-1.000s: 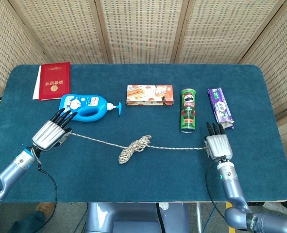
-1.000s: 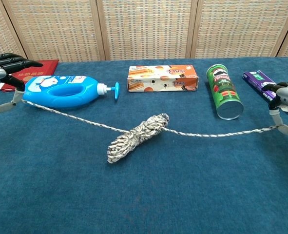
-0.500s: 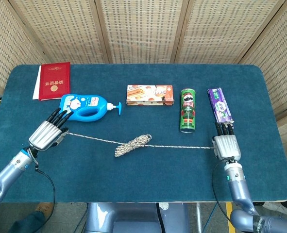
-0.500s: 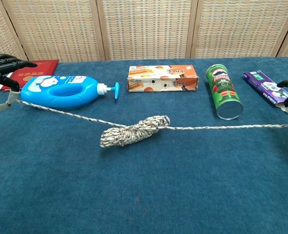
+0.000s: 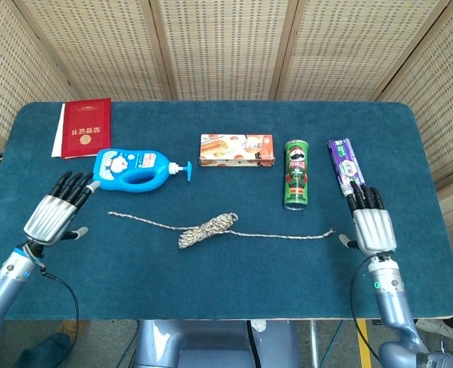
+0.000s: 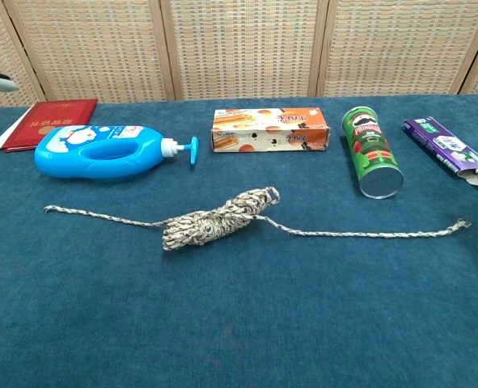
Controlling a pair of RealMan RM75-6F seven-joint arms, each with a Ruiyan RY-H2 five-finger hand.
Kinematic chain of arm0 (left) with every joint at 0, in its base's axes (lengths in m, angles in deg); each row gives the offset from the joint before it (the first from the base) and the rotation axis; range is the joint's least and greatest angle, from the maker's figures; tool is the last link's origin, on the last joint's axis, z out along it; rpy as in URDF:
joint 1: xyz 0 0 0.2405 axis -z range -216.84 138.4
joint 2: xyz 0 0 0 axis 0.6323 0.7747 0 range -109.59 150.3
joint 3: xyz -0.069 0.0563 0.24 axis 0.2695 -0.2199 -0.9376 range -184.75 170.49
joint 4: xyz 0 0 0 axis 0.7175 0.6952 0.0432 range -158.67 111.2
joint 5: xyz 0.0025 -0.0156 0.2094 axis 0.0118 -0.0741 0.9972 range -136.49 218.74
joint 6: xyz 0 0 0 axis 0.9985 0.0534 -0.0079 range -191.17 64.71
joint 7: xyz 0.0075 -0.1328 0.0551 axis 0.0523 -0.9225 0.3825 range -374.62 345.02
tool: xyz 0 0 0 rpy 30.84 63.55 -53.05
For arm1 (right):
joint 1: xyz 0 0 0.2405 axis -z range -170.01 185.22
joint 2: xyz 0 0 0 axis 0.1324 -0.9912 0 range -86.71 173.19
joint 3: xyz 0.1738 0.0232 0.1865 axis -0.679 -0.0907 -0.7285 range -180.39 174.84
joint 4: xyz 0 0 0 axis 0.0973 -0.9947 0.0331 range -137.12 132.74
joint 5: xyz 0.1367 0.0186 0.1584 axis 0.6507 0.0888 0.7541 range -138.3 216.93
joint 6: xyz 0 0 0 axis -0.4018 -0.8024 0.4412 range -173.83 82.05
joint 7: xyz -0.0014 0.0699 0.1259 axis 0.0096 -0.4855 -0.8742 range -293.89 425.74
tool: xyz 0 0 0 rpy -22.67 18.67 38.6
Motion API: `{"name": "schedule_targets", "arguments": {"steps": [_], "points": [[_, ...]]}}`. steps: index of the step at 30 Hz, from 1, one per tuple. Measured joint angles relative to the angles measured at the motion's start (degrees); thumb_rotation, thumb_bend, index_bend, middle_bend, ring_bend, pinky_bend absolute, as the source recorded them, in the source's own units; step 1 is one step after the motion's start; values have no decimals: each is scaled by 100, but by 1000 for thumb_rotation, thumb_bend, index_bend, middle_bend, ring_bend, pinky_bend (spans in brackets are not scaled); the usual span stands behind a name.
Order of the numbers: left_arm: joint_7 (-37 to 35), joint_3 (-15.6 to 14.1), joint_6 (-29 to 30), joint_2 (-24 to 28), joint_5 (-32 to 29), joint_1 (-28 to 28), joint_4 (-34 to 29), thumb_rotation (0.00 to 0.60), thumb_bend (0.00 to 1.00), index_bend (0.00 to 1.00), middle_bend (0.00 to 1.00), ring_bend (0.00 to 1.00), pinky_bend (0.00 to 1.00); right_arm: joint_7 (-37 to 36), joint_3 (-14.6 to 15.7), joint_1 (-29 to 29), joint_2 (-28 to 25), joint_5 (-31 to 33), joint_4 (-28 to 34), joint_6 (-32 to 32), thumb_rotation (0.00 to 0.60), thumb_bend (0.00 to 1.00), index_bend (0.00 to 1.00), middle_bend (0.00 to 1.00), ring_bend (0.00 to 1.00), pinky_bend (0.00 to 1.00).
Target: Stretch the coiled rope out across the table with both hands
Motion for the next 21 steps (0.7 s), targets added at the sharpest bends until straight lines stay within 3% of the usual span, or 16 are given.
{"name": "schedule_targets", "arguments": {"steps": [6, 10, 14, 21], "points": [[675, 149, 316, 685, -622, -554, -1566, 600, 0, 0, 0, 0, 0, -911, 178, 405, -458, -879, -66, -454, 600, 0, 0, 0, 0, 0], [852, 131, 684, 1095, -756, -1038, -2291, 600, 0, 0, 0, 0, 0, -1401, 329, 625, -668, -1428, -273, -750, 600, 0, 0, 0, 0, 0], [731, 21, 980, 1229, -630, -1396, -2360, 600, 0, 0, 0, 0, 0, -1541, 485, 918, -780, -1718, -429, -1032, 600, 0, 0, 0, 0, 0], [390, -126, 1244, 1148, -344, -1743, -2115, 600, 0, 0, 0, 0, 0, -1244, 586, 1204, -876, -1756, -136, -1142, 600, 0, 0, 0, 0, 0]]}}
